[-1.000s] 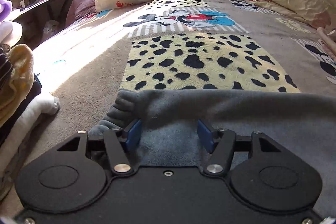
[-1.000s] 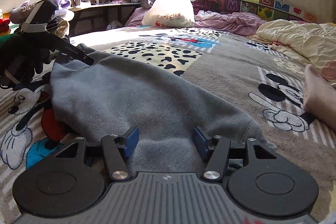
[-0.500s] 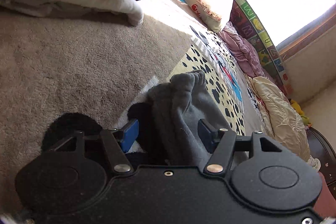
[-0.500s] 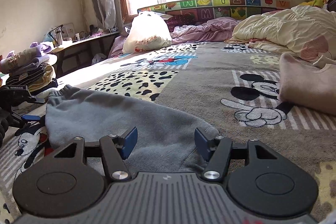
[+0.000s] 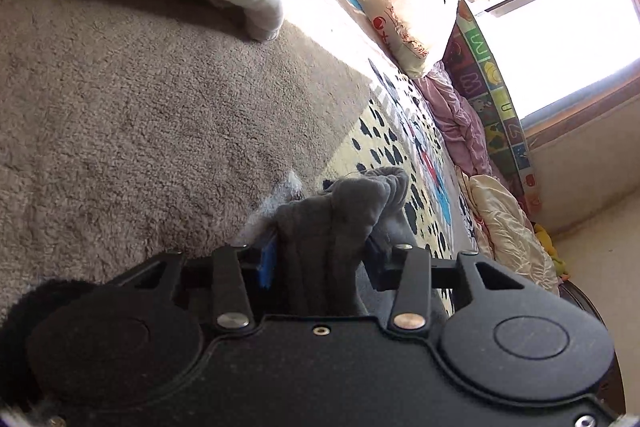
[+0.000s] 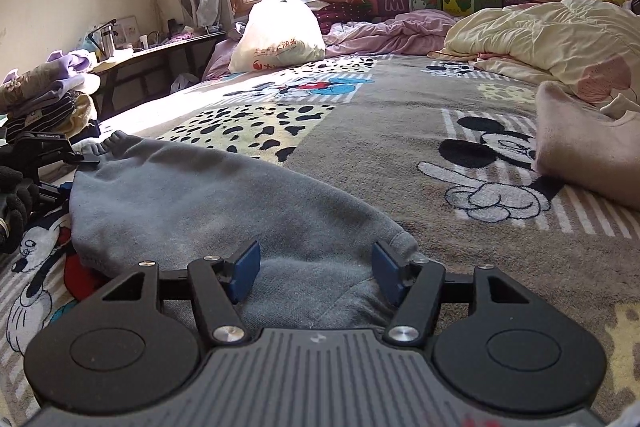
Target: Fold clothes
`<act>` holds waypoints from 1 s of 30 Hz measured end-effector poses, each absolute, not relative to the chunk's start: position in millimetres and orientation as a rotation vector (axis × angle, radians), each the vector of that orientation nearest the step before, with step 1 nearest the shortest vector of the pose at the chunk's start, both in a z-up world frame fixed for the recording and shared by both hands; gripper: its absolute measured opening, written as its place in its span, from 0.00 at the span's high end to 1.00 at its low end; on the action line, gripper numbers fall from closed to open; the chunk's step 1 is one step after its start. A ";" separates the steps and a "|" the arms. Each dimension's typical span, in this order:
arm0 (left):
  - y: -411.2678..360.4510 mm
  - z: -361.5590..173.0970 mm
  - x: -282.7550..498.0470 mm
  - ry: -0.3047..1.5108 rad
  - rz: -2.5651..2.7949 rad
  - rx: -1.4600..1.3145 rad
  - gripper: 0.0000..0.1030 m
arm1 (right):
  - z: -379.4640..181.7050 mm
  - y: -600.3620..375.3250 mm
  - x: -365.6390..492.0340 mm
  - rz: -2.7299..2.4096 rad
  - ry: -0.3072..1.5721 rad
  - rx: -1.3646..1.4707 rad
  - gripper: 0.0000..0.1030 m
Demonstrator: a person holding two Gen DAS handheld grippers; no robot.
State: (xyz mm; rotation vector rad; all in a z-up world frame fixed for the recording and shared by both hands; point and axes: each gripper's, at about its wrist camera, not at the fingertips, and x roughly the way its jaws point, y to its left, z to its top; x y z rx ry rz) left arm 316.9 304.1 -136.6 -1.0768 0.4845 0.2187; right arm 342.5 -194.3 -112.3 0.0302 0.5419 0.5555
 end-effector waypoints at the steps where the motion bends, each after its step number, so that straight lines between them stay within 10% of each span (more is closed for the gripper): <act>1: 302.6 -134.4 314.4 0.484 0.220 -1.077 0.70 | -111.7 -195.7 342.9 0.564 0.540 0.044 0.39; 16: 95.6 10.3 302.3 0.231 0.115 -0.346 0.76 | -128.1 -300.9 362.9 0.493 0.535 0.737 0.39; 30: -100.8 -44.5 291.1 0.129 0.016 0.270 0.76 | -130.0 -333.3 356.6 0.493 0.543 0.792 0.37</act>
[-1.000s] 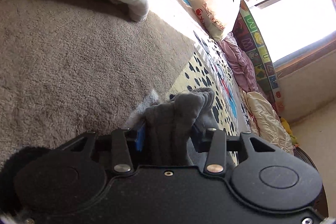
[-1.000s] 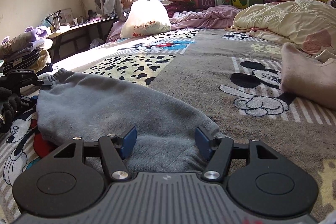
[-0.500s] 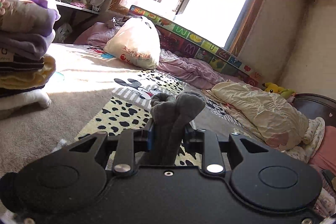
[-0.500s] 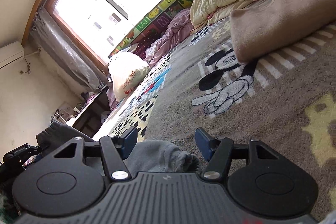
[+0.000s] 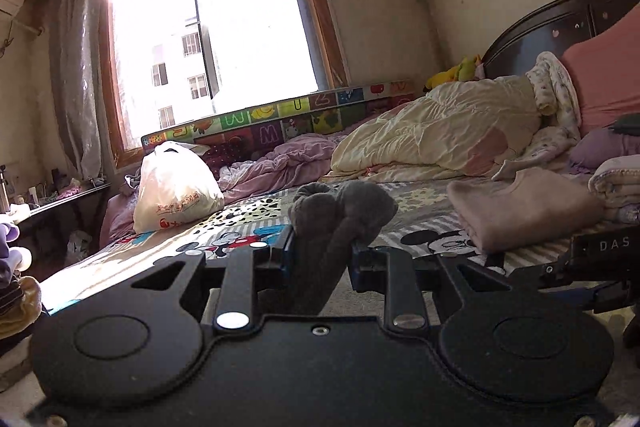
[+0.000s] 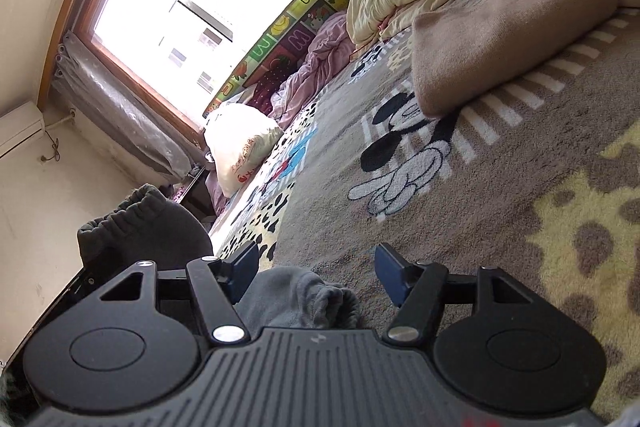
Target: Fold clothes
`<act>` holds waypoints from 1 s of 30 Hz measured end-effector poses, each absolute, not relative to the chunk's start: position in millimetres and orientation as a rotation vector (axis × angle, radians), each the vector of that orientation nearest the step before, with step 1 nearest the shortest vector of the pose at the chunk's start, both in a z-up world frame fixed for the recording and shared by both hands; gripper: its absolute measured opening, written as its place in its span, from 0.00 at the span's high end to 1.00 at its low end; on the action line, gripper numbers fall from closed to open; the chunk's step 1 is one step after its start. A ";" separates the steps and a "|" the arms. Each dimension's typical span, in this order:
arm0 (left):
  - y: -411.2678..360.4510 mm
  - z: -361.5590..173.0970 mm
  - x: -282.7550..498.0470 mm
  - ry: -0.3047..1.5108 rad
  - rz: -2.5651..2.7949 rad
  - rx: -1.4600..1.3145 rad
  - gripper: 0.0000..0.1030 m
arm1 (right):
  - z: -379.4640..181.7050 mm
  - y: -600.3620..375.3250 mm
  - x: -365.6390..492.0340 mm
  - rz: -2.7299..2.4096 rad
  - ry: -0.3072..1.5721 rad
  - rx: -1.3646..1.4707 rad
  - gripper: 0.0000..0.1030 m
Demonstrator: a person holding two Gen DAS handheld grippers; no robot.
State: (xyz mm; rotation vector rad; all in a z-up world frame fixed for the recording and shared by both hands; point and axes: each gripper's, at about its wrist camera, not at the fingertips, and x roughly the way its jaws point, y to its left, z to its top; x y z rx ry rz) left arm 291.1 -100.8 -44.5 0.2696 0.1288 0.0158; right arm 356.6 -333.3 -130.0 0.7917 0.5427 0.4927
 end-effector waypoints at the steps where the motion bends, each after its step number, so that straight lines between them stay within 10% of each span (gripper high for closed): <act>1: -110.4 -53.6 287.9 0.127 0.001 0.309 0.76 | -129.7 -336.4 355.8 0.492 0.542 0.792 0.36; 12: -139.6 -125.2 275.8 0.208 -0.143 0.517 0.74 | -128.9 -350.3 351.9 0.497 0.536 0.794 0.36; 16: -134.4 -117.5 267.6 0.282 -0.373 0.509 0.33 | -121.7 -342.8 349.3 0.521 0.489 0.756 0.36; 21: -80.0 -69.2 253.1 0.260 -0.346 0.322 0.62 | -99.3 -310.3 340.1 0.607 0.399 0.570 0.40; 27: -11.9 -43.6 287.3 0.260 -0.180 0.109 0.66 | -72.9 -240.9 319.1 0.716 0.265 0.203 0.48; 30: -15.4 -100.6 329.1 0.534 -0.235 0.156 0.63 | -84.7 -217.5 332.6 0.590 0.408 0.038 0.60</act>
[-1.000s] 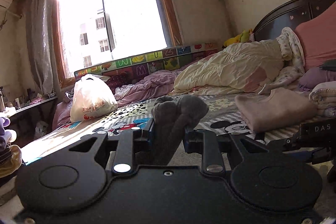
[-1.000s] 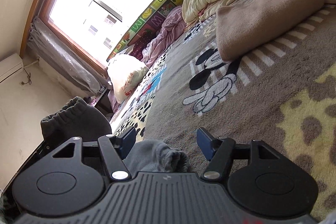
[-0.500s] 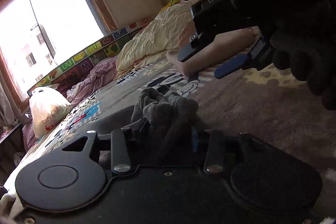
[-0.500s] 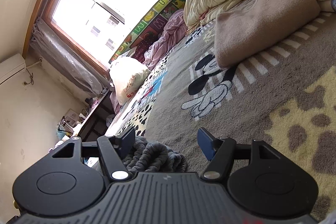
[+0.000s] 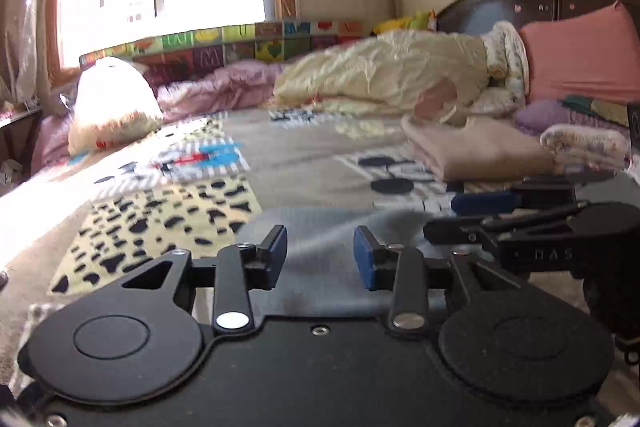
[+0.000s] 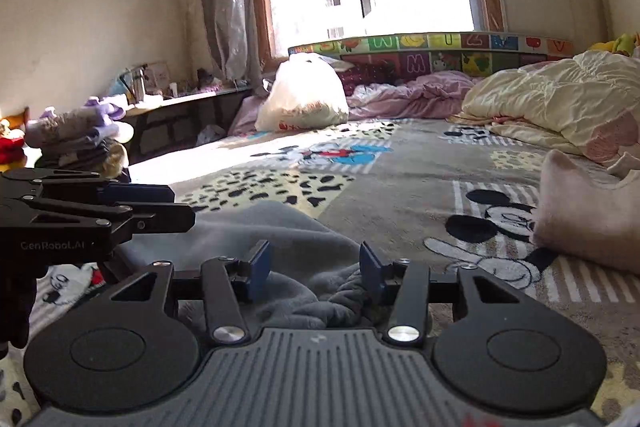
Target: Fold clothes
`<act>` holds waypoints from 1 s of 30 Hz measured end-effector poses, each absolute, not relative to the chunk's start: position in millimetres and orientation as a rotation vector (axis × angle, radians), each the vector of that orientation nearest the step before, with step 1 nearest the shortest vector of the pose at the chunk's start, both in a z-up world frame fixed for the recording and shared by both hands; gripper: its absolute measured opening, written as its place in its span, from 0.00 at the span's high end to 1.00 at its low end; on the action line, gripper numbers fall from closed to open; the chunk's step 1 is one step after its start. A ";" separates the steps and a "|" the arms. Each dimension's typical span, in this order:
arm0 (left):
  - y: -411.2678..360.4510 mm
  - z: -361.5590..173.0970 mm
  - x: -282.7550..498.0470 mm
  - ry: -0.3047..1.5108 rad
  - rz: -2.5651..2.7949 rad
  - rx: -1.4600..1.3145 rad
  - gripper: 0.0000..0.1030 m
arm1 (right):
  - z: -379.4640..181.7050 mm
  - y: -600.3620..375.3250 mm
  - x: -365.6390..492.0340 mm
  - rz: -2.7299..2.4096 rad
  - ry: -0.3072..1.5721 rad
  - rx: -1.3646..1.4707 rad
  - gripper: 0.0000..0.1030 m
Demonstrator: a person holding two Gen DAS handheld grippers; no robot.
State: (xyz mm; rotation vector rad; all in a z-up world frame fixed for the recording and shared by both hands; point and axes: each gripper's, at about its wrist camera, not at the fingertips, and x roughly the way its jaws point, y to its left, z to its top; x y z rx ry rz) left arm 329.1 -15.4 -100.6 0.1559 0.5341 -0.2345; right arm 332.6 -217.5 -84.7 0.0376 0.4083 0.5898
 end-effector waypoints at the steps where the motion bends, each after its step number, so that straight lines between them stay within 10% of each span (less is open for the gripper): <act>1: -24.7 -126.8 332.9 0.566 -0.244 0.233 0.63 | -93.1 -219.4 341.6 0.546 0.471 0.029 0.64; 4: -38.0 -131.9 325.2 0.488 -0.222 0.311 0.63 | -94.1 -236.3 345.4 0.521 0.483 0.072 0.91; 9: -30.0 -111.2 311.1 0.491 -0.257 0.310 0.62 | -86.4 -251.2 332.2 0.453 0.406 0.094 0.68; 30: -14.8 -96.4 400.3 0.645 -0.222 0.245 0.55 | -92.0 -191.9 300.8 0.651 0.430 -0.207 0.63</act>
